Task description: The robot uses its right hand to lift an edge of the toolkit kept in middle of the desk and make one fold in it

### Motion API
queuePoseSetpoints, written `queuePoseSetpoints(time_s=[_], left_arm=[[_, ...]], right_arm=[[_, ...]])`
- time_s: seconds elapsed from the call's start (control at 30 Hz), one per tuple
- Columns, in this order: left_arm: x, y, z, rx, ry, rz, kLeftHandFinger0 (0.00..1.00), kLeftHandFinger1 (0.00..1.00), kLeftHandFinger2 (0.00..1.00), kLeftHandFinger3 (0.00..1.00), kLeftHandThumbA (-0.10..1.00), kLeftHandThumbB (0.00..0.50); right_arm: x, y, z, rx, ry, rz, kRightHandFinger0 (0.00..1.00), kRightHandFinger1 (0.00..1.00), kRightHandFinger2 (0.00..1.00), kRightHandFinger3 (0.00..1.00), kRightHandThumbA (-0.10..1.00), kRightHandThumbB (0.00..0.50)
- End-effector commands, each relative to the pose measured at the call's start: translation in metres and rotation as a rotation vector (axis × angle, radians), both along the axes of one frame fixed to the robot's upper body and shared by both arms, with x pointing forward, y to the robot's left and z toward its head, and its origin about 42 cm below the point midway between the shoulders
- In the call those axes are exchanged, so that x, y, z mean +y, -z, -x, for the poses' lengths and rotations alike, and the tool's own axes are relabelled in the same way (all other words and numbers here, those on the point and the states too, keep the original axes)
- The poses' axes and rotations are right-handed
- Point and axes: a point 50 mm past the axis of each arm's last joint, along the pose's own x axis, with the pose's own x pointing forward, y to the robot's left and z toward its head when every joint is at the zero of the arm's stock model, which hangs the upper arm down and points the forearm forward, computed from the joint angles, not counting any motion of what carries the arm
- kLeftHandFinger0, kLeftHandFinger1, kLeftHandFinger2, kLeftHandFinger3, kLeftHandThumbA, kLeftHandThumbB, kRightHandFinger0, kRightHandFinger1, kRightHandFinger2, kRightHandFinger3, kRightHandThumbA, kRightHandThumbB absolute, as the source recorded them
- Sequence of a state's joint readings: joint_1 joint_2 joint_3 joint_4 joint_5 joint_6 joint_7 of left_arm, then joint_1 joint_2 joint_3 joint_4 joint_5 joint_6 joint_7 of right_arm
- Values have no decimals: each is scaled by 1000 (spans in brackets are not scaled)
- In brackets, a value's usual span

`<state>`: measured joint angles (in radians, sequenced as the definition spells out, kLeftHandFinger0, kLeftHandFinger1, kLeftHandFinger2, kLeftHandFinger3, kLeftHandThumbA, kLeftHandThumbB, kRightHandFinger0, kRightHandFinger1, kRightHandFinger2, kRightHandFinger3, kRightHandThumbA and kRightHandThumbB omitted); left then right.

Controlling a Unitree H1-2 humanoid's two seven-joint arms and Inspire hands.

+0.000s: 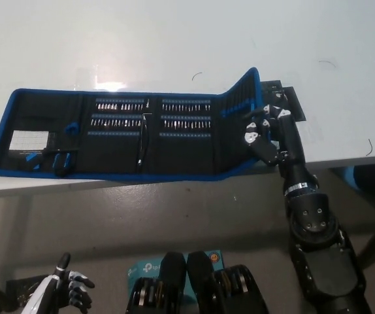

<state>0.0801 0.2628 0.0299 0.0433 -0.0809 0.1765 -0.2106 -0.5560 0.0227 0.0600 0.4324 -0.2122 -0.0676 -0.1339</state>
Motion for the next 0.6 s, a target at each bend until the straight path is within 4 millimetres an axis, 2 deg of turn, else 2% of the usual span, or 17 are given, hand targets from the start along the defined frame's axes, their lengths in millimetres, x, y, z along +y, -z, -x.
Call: queuePoseSetpoints(time_s=[0.0,0.07,0.1,0.17,0.23,0.27,0.3,0.37,0.4,0.43,0.47,0.53,0.57], left_arm=[[6,-16,-6,-36,34,-42,369,337,315,363,1000,500],[6,-16,-8,-42,45,-36,326,315,291,359,1000,500],[7,-16,-8,-38,48,-36,309,313,289,377,1000,500],[7,-15,-8,-29,49,-40,322,323,305,384,1000,500],[6,-15,-8,-27,51,-42,347,339,315,390,1000,500],[5,-16,-7,-27,51,-45,363,345,313,389,1000,500],[4,-16,-9,-26,58,-46,369,342,308,392,1000,500],[3,-15,-10,-22,59,-46,366,341,310,387,1000,500],[3,-15,-10,-24,61,-46,357,337,305,385,1000,500],[3,-16,-10,-25,65,-51,351,335,297,385,1000,500],[3,-16,-10,-26,73,-56,338,328,287,388,1000,500],[4,-18,-10,-21,75,-61,330,328,289,381,1000,500],[4,-18,-11,-25,76,-52,318,322,289,376,1000,500]], right_arm=[[13,-44,-10,-178,-70,162,0,0,23,291,-100,73],[25,-57,-12,-185,-136,269,0,0,71,286,-100,60],[31,-63,-13,-203,-173,310,0,9,156,290,-100,76],[44,-76,-14,-253,-242,384,0,28,183,297,-100,87],[49,-80,-15,-260,-265,405,0,23,194,290,-100,101],[57,-87,-16,-274,-298,433,0,36,229,288,-100,108],[67,-94,-16,-294,-319,470,25,101,328,344,-100,119],[78,-100,-15,-313,-345,516,0,116,329,371,-100,129],[92,-103,-15,-343,-379,579,0,116,329,364,-100,133],[98,-103,-13,-335,-401,608,6,144,340,362,-100,124],[104,-101,-13,-350,-421,646,0,109,270,373,-100,153],[109,-98,-11,-351,-435,681,25,115,277,407,-100,150],[117,-98,-11,-369,-470,734,19,113,275,391,-100,171]])
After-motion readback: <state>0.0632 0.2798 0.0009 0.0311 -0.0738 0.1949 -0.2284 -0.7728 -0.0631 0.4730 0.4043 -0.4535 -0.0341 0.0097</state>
